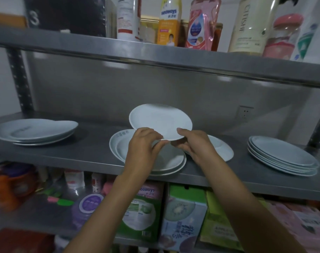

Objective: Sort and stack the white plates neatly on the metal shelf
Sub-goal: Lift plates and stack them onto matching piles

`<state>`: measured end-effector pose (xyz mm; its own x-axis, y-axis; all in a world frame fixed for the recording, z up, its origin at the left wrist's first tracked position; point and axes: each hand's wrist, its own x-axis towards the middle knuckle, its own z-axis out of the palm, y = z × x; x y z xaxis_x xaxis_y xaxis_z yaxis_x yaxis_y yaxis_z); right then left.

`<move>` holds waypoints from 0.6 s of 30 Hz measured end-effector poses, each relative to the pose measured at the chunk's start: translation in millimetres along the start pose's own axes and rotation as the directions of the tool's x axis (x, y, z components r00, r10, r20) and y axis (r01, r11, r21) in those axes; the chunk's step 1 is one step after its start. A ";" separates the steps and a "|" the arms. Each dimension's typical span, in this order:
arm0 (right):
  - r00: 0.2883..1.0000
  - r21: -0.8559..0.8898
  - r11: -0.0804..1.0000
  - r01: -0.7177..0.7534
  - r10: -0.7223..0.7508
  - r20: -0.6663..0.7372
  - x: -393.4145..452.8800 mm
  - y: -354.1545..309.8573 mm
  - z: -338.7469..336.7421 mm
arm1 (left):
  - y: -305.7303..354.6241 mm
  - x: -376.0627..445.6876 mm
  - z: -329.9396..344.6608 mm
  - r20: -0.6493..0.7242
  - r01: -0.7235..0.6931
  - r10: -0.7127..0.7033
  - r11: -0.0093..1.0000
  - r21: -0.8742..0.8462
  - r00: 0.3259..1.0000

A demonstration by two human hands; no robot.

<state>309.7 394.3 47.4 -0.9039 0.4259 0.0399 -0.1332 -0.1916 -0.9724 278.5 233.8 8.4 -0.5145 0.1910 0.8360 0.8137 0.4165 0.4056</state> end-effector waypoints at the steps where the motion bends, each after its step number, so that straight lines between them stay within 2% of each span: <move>1: 0.999 -0.080 0.996 0.036 -0.039 -0.028 -0.5 2.7 3.3 | -4.0 -0.7 -3.7 -0.005 0.008 -0.008 1.000 -0.005 1.000; 3: 0.988 -0.250 0.962 0.113 -0.136 -0.077 0.6 10.1 8.3 | -11.1 -2.3 -10.2 -0.003 0.014 -0.014 1.000 -0.003 1.000; 5: 0.958 -0.462 0.869 0.179 -0.260 -0.119 4.8 17.8 9.5 | -16.4 -4.3 -15.6 0.011 0.011 -0.011 1.000 0.014 1.000; 7: 0.924 -0.575 0.790 0.212 -0.354 -0.146 5.7 19.6 8.8 | -23.0 -6.5 -18.8 0.035 0.011 -0.013 0.999 0.043 0.999; 10: 0.904 -0.594 0.766 0.245 -0.402 -0.145 6.2 20.7 7.2 | -34.5 -10.5 -20.8 0.056 0.031 -0.035 0.997 0.073 0.998; 18: 0.904 -0.599 0.769 0.221 -0.392 -0.169 5.7 28.9 7.2 | -52.7 -16.3 -20.7 0.088 0.048 -0.058 0.993 0.110 0.994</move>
<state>297.7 384.8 21.2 -0.6966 0.6097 0.3782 -0.0590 0.4766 -0.8771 249.7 190.4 -19.0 -0.5823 0.2442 0.7754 0.7535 0.5201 0.4020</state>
